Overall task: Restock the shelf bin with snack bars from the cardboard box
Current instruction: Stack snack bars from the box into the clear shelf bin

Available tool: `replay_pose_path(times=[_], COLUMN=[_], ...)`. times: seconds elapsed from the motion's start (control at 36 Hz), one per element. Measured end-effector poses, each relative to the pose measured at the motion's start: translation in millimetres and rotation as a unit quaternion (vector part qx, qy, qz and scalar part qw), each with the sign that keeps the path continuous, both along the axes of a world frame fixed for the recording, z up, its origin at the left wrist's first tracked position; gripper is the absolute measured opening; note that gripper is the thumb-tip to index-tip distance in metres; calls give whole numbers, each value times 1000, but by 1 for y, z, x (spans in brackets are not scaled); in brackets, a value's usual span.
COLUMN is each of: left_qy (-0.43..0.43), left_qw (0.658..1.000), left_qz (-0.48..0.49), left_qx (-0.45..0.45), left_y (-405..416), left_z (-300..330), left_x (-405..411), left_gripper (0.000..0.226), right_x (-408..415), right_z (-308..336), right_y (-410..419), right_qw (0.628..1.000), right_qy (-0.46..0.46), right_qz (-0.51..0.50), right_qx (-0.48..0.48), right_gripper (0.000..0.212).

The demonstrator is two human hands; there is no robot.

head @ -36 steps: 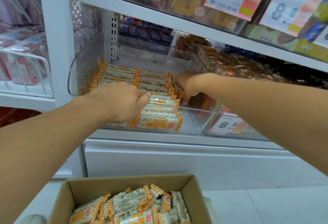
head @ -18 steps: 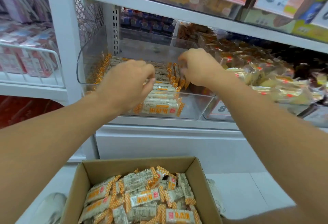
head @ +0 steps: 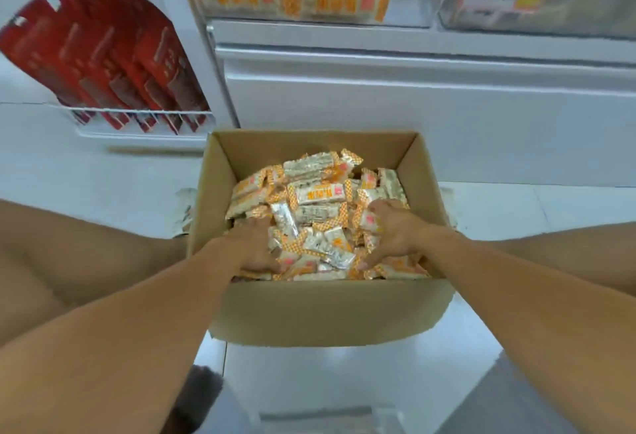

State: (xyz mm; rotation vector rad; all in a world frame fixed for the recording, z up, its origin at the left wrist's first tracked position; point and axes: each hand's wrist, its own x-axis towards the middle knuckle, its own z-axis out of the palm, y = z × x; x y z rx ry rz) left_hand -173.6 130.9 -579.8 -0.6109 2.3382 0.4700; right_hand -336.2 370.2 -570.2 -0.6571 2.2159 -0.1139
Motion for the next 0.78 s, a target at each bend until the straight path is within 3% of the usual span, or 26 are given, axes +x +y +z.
replay_pose_path(times=[0.08,0.22,0.36,0.5,0.58,0.69,0.78], left_qy=[1,-17,-30,-44,-43,-41,-1], left_qw=[1000,998,993,986,992,993,996], left_qz=[6,-38,-60,-83,-78,-86,-64], left_qx=[-7,-50,-97,-135,-90,-76,-54], left_y=[3,-2,5,0,-8,-13,-18], left_z=[-2,-1,5,9,10,17,24], left_x=[3,7,5,2,4,3,-5], left_gripper=[120,128,99,90,81,73,68], right_x=[-5,-6,2,-1,-2,-6,-8], right_z=[13,19,19,23,24,23,23], right_y=[-2,8,8,5,8,10,7], right_qw=[998,981,993,986,975,985,989], right_qy=[-34,-107,-52,-113,-173,-82,-71], right_qz=[9,56,23,-11,-8,73,76], right_qx=[43,151,103,120,137,131,110], right_gripper=[128,139,112,119,122,122,122])
